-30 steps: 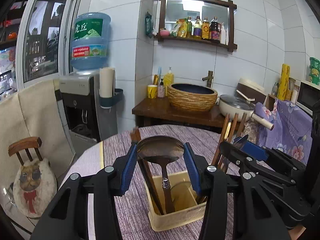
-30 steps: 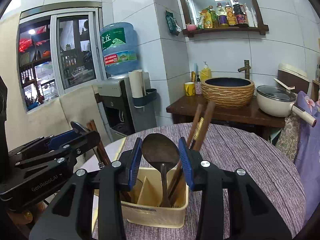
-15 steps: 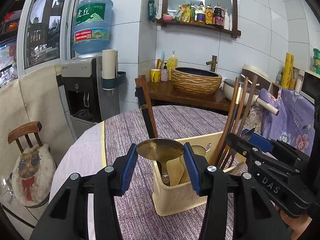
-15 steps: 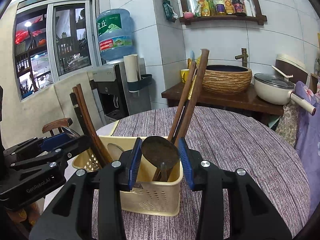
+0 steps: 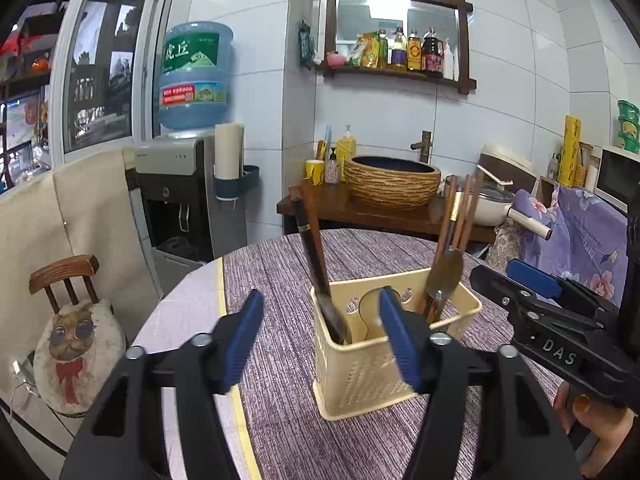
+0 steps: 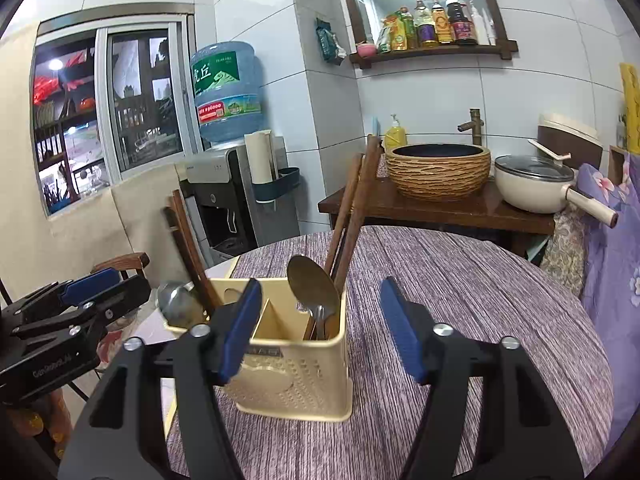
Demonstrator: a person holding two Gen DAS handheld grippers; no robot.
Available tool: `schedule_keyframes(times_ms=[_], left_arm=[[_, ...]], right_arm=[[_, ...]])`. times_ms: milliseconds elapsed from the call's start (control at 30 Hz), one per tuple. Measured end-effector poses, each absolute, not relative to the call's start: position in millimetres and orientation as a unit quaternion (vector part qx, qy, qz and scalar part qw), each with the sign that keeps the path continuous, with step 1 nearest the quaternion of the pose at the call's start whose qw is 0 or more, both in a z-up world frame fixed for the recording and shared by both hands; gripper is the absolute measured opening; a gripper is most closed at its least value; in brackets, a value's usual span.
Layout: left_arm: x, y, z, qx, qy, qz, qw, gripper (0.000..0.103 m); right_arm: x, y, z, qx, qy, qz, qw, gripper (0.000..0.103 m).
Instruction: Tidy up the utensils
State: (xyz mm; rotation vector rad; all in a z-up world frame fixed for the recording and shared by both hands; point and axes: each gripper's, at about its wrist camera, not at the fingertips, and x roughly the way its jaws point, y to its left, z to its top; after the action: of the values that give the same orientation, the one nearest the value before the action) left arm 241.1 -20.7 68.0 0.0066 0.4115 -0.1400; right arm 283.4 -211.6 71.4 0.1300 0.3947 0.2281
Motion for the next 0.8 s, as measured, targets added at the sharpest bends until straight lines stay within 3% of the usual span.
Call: schedule_keyframes(times_ms=[233,400,800], left_arm=[[188,-16,63,0.013,0.162,-0.059,0.985,0.098],[142,-7,40,0.005,0.147,-0.061,0.987,0.098],[44,14,11,0.018,0.119,-0.023,0.992,0.098]], right_arm=[[223,-219,63,0.041,0.177,0.103,0.978,0.087],[168,-223,40,0.047,0.166,0.120,0.978,0.097],[56,-208,20,0.045,0.135,0.174,0.974,0.097]])
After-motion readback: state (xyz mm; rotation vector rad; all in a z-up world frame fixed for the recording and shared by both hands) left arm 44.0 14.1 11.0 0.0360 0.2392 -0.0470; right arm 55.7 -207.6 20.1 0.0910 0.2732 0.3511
